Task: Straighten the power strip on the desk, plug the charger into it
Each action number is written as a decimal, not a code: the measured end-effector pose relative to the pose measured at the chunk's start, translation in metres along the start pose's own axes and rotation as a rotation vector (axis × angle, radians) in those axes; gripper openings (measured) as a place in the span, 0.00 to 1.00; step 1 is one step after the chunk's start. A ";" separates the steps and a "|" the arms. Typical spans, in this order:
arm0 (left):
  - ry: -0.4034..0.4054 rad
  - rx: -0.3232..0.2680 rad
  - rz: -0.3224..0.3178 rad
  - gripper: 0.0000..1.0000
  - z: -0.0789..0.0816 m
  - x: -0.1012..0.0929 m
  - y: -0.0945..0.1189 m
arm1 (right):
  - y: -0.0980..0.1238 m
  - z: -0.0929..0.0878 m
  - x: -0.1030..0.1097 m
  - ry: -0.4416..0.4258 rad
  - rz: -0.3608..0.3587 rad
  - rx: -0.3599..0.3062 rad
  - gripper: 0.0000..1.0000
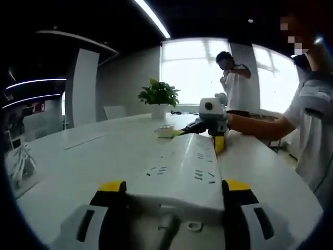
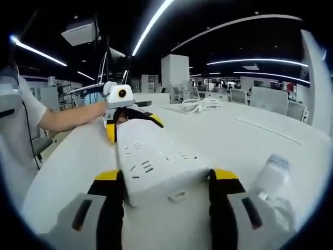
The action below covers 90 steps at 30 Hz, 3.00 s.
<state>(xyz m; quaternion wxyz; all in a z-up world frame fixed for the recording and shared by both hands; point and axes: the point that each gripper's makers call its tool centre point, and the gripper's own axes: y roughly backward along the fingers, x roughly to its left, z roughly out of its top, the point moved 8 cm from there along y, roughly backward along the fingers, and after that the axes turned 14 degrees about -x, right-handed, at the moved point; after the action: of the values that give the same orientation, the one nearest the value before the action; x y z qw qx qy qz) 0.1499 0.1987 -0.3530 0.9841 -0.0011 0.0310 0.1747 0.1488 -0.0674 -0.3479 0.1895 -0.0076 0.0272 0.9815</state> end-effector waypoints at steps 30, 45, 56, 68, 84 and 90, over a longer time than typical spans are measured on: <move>-0.001 0.024 -0.021 0.76 0.000 -0.002 -0.018 | 0.013 -0.002 -0.005 0.009 -0.005 0.029 0.66; -0.001 0.009 -0.029 0.76 0.001 -0.003 -0.020 | 0.017 -0.002 -0.005 0.009 -0.020 0.010 0.66; -0.001 -0.002 -0.027 0.75 0.001 -0.005 -0.020 | 0.023 0.004 -0.001 0.065 -0.050 0.014 0.65; -0.001 -0.005 -0.018 0.75 0.000 -0.004 -0.019 | 0.039 0.055 -0.007 0.168 -0.227 -0.244 0.52; -0.001 -0.006 -0.011 0.75 0.000 -0.005 -0.019 | 0.047 0.048 -0.040 0.088 -0.578 -0.290 0.52; -0.002 -0.009 -0.007 0.75 0.000 -0.005 -0.019 | 0.047 0.043 -0.043 0.089 -0.607 -0.268 0.51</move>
<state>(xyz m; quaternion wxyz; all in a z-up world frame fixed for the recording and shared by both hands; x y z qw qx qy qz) 0.1517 0.1794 -0.3530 0.9847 -0.0053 0.0294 0.1715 0.1710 -0.1250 -0.3012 0.4689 -0.0833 -0.0976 0.8739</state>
